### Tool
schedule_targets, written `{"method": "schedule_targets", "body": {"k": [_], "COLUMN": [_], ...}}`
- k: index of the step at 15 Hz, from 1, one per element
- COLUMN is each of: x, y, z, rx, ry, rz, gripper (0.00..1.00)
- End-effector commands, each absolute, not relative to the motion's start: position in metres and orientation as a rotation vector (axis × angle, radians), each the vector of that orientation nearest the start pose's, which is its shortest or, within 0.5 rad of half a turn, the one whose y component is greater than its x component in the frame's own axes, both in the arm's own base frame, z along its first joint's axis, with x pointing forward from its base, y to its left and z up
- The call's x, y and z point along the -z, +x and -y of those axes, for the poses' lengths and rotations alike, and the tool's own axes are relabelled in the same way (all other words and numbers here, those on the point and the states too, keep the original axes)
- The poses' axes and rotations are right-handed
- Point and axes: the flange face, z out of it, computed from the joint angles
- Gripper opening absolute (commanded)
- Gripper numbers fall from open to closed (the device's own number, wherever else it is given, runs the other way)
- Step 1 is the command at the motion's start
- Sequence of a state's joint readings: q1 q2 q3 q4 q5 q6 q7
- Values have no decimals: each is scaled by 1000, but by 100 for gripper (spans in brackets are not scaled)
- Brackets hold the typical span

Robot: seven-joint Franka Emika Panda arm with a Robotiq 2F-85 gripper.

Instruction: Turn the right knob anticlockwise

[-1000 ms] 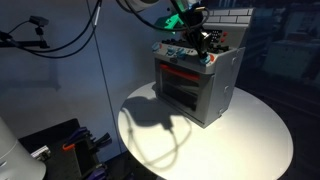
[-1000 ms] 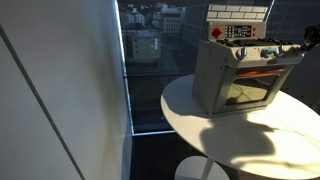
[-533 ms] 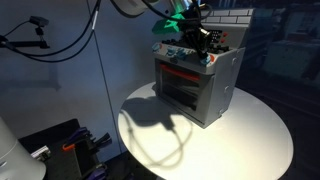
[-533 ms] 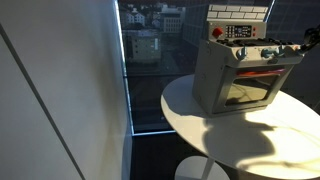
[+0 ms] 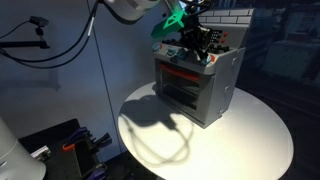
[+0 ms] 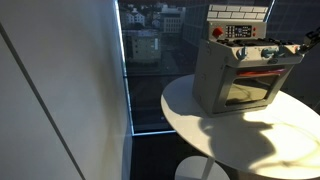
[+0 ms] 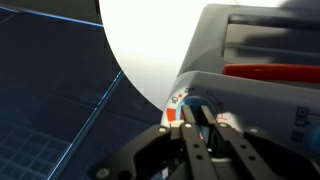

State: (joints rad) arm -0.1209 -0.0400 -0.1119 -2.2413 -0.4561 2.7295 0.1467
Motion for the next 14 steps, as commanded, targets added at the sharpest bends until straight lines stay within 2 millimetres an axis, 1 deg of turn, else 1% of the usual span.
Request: {"method": "schedule_targets", "body": {"k": [1, 4, 6, 7, 8, 9, 10, 11, 14], "x": [-456, -455, -454, -454, -453, -453, -453, -454, -457], "y": [532, 530, 529, 528, 528, 527, 527, 526, 523], "z": [140, 139, 138, 138, 138, 139, 139, 140, 145], "rx": [927, 951, 964, 967, 972, 976, 981, 985, 984], "ry": [-3409, -3433, -3437, -3435, -3431, -3427, -3423, -3422, -3419], "rz": [95, 181, 208, 212, 211, 208, 203, 196, 176], "gripper": [5, 5, 5, 7, 14, 31, 39, 42, 64]}}
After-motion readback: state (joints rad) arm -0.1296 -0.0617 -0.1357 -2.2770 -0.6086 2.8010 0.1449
